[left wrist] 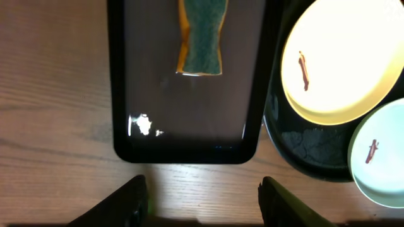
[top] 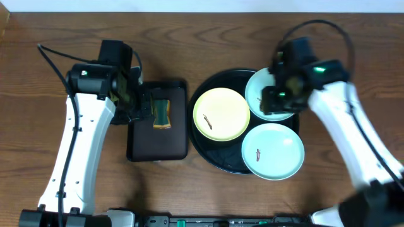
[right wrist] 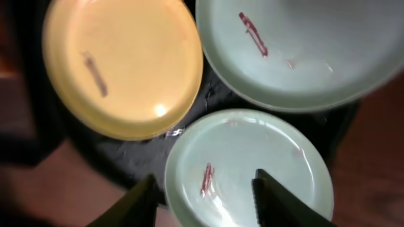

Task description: Clean dirty plates on tray and stack at the side

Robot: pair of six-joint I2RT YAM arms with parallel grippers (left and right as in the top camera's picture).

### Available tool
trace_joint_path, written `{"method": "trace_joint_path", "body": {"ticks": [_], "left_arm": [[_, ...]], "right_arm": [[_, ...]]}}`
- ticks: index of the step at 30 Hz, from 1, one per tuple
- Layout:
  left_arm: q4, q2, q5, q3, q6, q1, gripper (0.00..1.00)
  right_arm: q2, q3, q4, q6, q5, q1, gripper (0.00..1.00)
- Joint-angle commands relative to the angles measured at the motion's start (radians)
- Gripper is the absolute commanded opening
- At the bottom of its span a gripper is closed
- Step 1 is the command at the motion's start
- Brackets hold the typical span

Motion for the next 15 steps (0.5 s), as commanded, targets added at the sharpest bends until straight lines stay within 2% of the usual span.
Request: {"method": "trace_joint_path", "body": {"ticks": [1,2,8,15], "left_arm": [[0.004,0.0,-0.016,-0.008,0.005,-0.01,0.57],[0.002,0.0,-0.016,-0.008,0.005,-0.01,0.58],[-0.002,0.0,-0.016,-0.008,0.005,-0.01,0.59],[-0.002,0.0,-0.016,-0.008,0.005,-0.01,0.58]], "right_arm": [[0.107,-0.011,0.048,0.056,0.102,0.053,0.31],[0.14,-0.011,0.066,0.056,0.103,0.063,0.25],[0.303,-0.011,0.195,0.056,0.111,0.102,0.26],[0.384,-0.011,0.24,0.056,0.109,0.103,0.25]]}}
